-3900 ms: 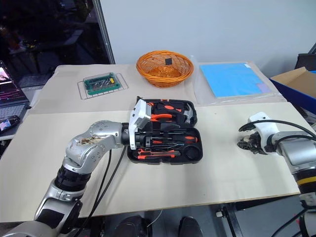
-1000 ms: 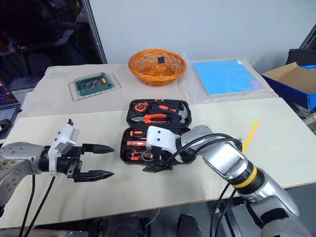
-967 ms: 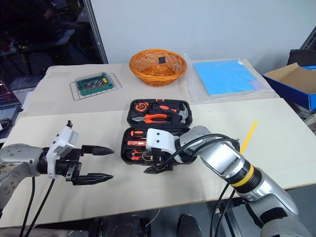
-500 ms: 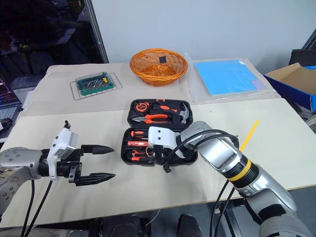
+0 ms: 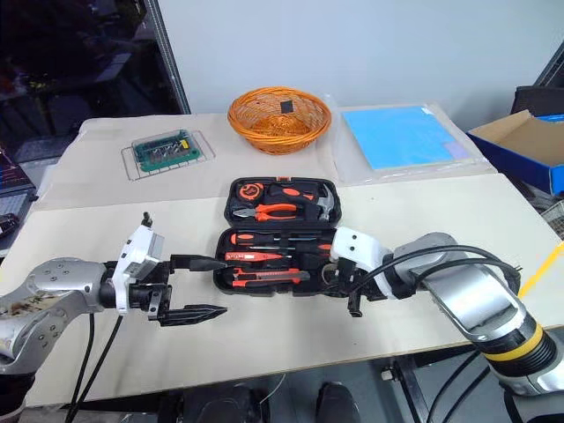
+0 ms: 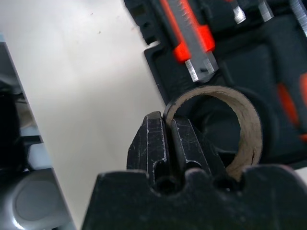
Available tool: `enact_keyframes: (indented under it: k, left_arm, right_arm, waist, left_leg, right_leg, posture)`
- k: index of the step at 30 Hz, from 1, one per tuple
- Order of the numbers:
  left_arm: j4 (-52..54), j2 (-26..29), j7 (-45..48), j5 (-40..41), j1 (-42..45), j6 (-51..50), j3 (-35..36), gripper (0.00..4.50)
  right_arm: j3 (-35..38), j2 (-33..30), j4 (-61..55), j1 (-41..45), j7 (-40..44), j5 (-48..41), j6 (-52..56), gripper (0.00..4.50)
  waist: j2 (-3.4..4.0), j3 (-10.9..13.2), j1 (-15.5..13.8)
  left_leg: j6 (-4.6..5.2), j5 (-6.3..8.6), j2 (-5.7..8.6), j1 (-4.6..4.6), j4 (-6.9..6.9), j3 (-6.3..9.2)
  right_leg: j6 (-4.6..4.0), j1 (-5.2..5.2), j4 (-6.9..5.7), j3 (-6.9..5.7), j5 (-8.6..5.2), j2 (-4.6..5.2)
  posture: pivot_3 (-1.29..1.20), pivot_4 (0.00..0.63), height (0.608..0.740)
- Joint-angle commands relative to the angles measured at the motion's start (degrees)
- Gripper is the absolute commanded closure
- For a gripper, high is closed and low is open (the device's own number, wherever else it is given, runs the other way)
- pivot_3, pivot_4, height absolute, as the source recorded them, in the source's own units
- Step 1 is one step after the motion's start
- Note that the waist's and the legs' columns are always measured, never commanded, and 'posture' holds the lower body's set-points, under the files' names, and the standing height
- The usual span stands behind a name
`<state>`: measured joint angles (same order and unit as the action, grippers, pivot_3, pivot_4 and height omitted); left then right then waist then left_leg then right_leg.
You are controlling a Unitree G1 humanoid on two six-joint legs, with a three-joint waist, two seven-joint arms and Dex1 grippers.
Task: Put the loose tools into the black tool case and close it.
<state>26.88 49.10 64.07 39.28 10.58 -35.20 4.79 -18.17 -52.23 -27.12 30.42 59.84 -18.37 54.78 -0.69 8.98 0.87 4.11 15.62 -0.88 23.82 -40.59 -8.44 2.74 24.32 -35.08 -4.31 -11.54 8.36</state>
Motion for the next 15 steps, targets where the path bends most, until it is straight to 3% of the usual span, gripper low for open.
enact_keyframes:
  k: [1, 13, 14, 15]
  left_arm:
    - [-0.04, -0.02, 0.40, -0.53, 0.79, 1.49, -0.14, 0.00]
    - [0.75, 0.21, -0.39, -0.52, -0.75, 1.35, 0.88, 0.00]
    - [0.74, 0.23, -0.39, -0.53, -0.84, 1.40, 0.90, 0.00]
    - [0.66, 0.25, -0.37, -0.51, -0.87, 1.43, 0.92, 0.00]
  right_arm:
    - [-1.07, 1.22, 2.83, 1.36, -2.02, 2.68, -2.78, 4.47]
    - [-2.89, 1.05, 8.23, 1.97, 1.08, 4.65, -5.68, 4.47]
    - [-3.13, 1.02, 8.34, 2.06, 1.67, 4.54, -5.72, 3.75]
    - [-3.36, 1.04, 8.41, 2.20, 2.10, 4.55, -5.90, 3.47]
  waist:
    - [0.00, 0.00, -0.13]
    - [-0.02, 0.02, -0.34]
    - [-0.02, 0.01, -0.36]
    - [-0.02, 0.02, -0.40]
  left_leg:
    - [0.01, 0.00, 0.01, 0.00, 0.00, 0.00]
    - [0.25, -0.12, 0.02, 0.01, 0.00, 0.03]
    - [0.24, -0.12, 0.02, 0.01, 0.00, 0.03]
    - [0.24, -0.12, 0.03, 0.01, 0.00, 0.04]
  right_leg:
    - [0.00, 0.00, 0.01, 0.00, 0.00, 0.01]
    - [0.01, -0.02, 0.01, -0.01, -0.01, 0.02]
    - [0.01, -0.03, 0.02, -0.01, -0.01, 0.02]
    - [0.01, -0.03, 0.02, -0.01, -0.01, 0.02]
  posture:
    - [0.00, 0.150, 0.740]
    - [0.00, 0.150, 0.740]
    - [0.00, 0.150, 0.740]
    - [0.00, 0.150, 0.740]
